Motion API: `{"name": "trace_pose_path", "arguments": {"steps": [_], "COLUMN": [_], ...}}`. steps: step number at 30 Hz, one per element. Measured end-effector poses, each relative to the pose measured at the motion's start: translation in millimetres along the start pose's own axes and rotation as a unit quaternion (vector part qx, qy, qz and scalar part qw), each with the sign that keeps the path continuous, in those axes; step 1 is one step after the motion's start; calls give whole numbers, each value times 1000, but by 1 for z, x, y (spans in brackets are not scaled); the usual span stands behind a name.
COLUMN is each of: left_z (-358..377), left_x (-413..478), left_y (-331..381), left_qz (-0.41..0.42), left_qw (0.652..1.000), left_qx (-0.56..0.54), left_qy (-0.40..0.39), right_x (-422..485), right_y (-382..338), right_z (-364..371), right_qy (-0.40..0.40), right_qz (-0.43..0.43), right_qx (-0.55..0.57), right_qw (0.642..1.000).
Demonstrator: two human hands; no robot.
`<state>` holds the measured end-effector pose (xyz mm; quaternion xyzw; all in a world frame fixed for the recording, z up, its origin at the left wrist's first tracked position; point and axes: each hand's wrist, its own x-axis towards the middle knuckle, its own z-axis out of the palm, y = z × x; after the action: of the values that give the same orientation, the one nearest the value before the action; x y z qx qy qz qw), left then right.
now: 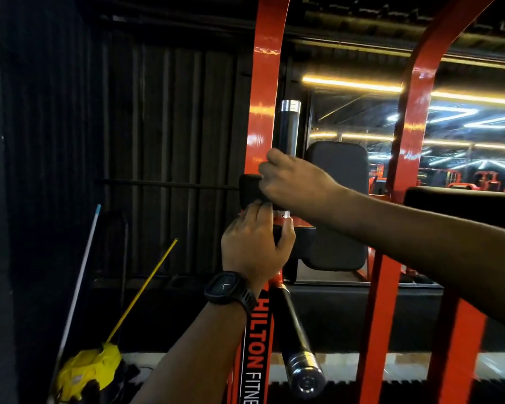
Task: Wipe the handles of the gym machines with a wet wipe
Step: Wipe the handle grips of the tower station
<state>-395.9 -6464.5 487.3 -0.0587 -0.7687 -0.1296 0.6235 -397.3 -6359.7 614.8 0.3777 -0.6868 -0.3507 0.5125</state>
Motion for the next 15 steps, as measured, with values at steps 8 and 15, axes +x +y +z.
{"name": "trace_pose_path", "arguments": {"steps": [8, 15], "left_z": [-1, -1], "left_x": [0, 1], "left_y": [-1, -1], "left_qz": [1, 4], "left_qw": [1000, 1000], "left_qx": [-9, -20], "left_qy": [5, 8], "right_x": [-14, -50], "right_y": [-9, -33], "right_z": [19, 43], "right_qy": [60, 246], "right_qz": [-52, 183], "right_qx": [93, 398], "right_qw": [993, 864]}}
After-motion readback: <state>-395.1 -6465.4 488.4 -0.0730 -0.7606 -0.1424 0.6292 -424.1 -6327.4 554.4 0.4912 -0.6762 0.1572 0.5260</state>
